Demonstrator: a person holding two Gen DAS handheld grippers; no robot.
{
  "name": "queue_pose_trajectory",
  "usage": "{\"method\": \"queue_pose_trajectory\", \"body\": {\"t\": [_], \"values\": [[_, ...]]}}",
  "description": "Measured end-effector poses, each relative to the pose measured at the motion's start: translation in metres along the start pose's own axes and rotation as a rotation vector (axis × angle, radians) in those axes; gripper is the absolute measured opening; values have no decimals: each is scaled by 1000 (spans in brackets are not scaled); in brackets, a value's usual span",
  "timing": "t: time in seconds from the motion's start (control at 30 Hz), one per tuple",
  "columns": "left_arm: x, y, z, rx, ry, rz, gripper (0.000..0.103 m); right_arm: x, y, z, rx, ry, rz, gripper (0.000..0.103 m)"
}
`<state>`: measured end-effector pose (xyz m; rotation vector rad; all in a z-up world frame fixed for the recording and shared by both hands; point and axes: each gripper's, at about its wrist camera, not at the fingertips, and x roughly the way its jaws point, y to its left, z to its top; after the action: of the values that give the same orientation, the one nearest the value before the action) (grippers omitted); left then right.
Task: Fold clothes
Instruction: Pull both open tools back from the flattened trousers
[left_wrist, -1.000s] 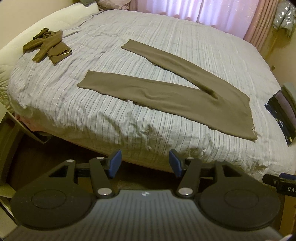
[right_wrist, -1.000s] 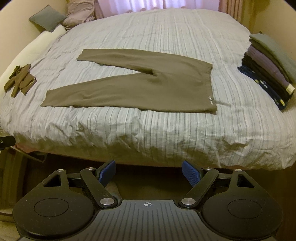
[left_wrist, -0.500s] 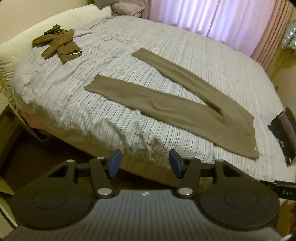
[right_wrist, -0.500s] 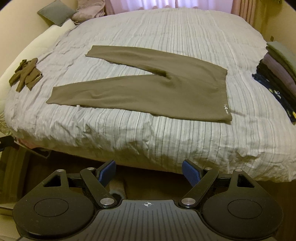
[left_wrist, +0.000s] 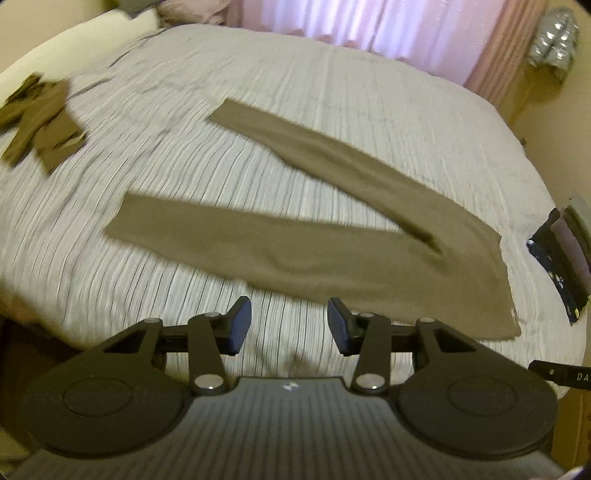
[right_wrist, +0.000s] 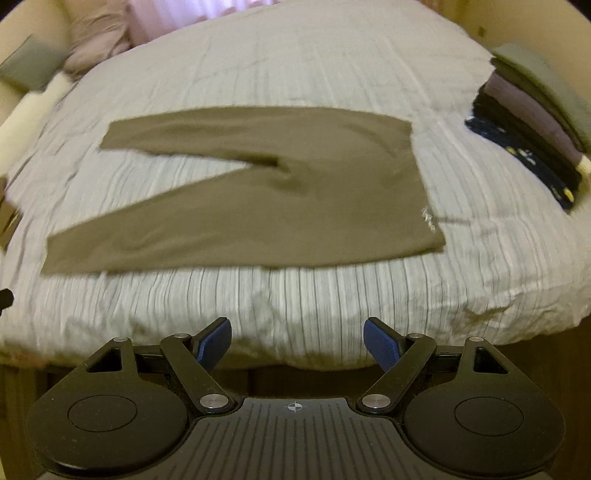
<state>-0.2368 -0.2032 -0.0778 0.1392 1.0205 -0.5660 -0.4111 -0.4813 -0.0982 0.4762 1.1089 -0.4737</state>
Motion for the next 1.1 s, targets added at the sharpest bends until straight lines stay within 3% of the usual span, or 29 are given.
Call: {"method": "queue_pose_trajectory", "body": {"t": [0.17, 0.37, 0.53, 0.73, 0.93, 1.1], "values": [[33, 2, 60, 87, 15, -44, 41, 11, 19, 29, 88, -15, -35, 82], [70, 19, 99, 141, 60, -89, 41, 39, 39, 45, 176, 2, -84, 82], [104, 30, 108, 182, 141, -82, 41, 55, 42, 45, 243, 8, -117, 82], [122, 23, 111, 210, 180, -124, 41, 73, 32, 41, 288, 52, -149, 82], [132, 18, 113, 222, 200, -123, 42, 92, 18, 48, 266, 71, -141, 82], [146, 12, 117, 190, 217, -78, 42, 113, 6, 70, 214, 95, -121, 82]]}}
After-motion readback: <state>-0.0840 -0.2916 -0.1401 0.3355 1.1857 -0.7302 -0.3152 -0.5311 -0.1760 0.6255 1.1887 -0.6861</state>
